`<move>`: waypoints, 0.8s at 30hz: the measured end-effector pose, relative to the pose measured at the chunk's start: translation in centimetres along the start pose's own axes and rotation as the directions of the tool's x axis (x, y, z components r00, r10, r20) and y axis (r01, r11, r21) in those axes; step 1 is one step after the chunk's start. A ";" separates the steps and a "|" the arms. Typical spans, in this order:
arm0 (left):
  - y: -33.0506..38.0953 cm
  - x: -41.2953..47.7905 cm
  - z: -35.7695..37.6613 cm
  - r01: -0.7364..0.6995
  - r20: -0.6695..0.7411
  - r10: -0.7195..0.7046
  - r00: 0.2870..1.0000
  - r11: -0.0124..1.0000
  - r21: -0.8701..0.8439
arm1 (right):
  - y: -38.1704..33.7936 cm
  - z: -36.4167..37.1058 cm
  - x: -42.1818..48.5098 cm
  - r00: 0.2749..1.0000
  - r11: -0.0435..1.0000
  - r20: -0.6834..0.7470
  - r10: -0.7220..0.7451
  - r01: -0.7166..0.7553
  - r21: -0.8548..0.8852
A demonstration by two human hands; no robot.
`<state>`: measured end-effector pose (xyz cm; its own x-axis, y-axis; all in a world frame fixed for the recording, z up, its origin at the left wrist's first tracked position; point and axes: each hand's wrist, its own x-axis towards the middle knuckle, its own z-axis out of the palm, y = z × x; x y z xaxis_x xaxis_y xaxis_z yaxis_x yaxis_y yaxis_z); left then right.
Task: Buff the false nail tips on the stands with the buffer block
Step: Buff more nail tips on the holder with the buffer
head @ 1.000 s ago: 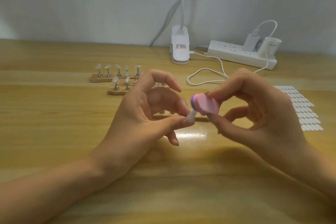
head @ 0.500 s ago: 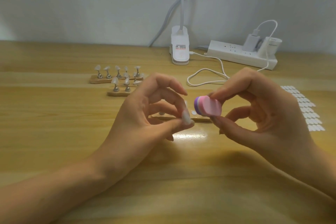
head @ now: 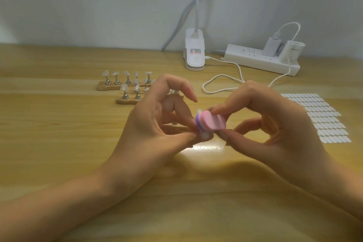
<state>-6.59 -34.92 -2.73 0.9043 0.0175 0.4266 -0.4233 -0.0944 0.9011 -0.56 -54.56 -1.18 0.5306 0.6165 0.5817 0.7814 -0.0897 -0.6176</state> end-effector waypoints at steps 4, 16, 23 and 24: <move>0.1 -0.1 0.1 -0.002 -0.004 0.003 1.000 1.000 0.017 | -0.2 -0.3 -0.2 0.999 0.999 -0.032 -0.003 0.004 0.035; 0.0 -0.3 -0.1 -0.058 -0.007 0.059 0.998 0.988 0.141 | 0.1 -0.5 -0.3 1.000 0.999 0.013 -0.005 0.005 -0.040; 0.0 -0.3 0.0 -0.072 0.006 0.072 0.997 0.983 0.166 | 0.1 -0.1 -0.4 1.000 0.999 0.004 0.031 -0.031 -0.017; 0.0 -0.3 -0.1 -0.073 0.002 0.074 0.997 0.982 0.173 | 0.1 -0.3 -0.4 0.998 0.998 -0.020 0.063 -0.063 -0.006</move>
<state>-6.87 -34.85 -2.90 0.8708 0.0081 0.4917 -0.4721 -0.2661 0.8404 -0.60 -55.02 -1.34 0.5851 0.5935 0.5526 0.7484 -0.1327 -0.6499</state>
